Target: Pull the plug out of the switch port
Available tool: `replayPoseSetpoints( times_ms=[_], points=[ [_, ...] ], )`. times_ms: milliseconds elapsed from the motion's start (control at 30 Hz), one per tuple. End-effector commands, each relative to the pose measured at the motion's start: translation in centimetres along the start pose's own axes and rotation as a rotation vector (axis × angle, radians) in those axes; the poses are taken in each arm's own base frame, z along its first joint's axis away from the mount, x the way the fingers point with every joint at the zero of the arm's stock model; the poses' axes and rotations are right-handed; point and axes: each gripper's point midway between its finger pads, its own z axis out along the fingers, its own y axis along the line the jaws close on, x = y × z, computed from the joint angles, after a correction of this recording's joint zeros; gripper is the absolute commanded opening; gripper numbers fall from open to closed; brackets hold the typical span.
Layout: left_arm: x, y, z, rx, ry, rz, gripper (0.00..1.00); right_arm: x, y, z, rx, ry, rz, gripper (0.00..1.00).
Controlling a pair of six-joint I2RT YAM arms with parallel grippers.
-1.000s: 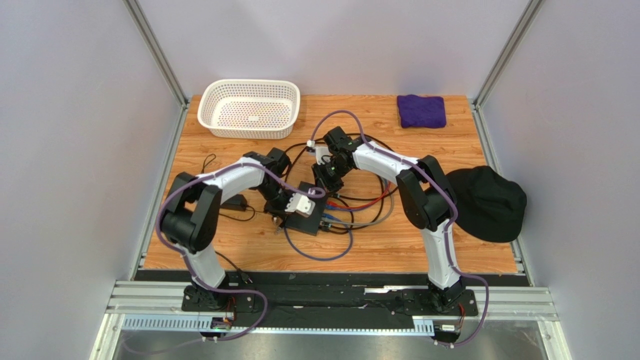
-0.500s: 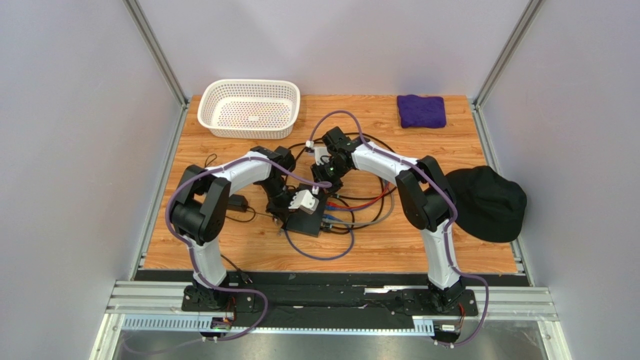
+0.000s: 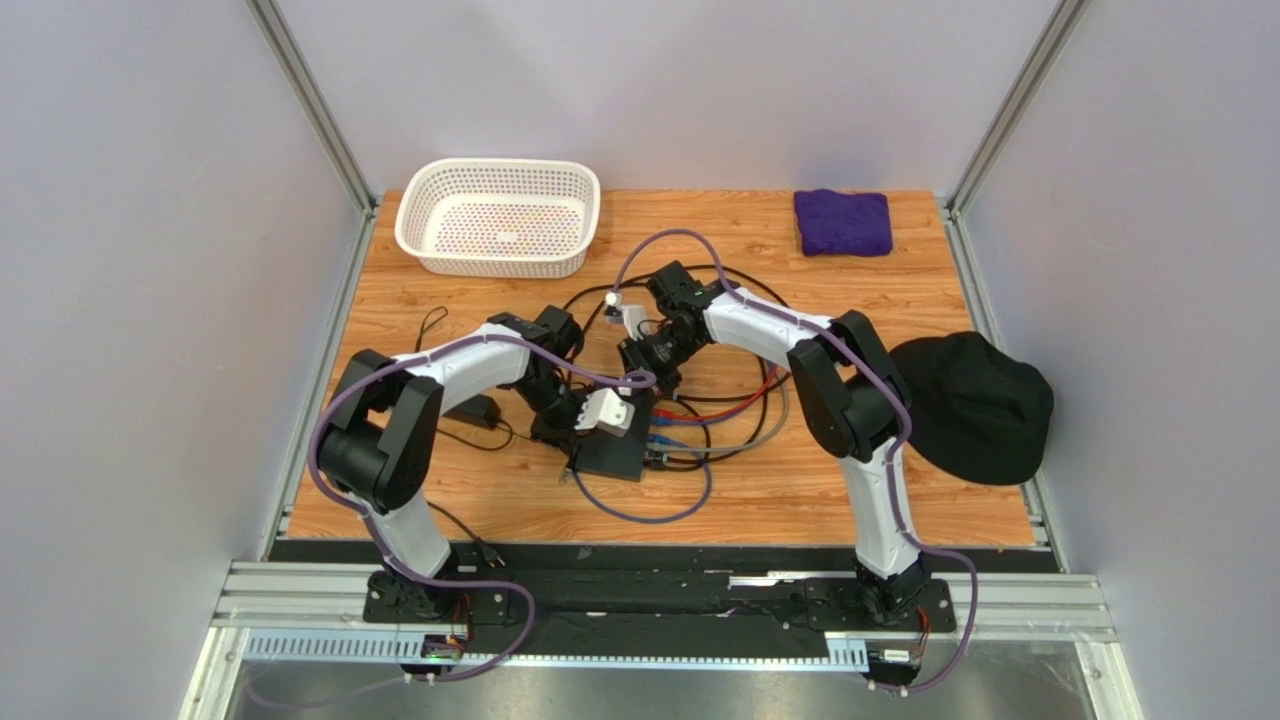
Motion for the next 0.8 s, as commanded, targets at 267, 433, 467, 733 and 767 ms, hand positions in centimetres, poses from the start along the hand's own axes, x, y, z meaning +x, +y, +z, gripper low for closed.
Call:
replayPoseSetpoints(
  times_ms=[267,433,467,733,767],
  points=[
    [-1.4,-0.1,-0.4,-0.052,-0.056,-0.03,0.0,6.0,-4.3,3.7,0.155,0.252,0.119,0.0],
    [0.3,0.3,-1.0,-0.133,0.033,-0.031,0.0,6.1,-5.4,3.7,0.219,0.262,0.139,0.0],
    [0.3,0.6,-1.2,-0.154,0.043,-0.05,0.0,6.1,-5.4,3.7,0.219,0.262,0.139,0.0],
    [-2.6,-4.2,-1.7,0.246,-0.066,-0.1,0.0,6.2,-5.4,3.9,0.211,0.273,0.142,0.0],
    [-2.4,-4.3,-1.5,0.246,-0.063,-0.108,0.0,6.2,-5.5,3.8,0.216,0.275,0.141,0.0]
  ],
)
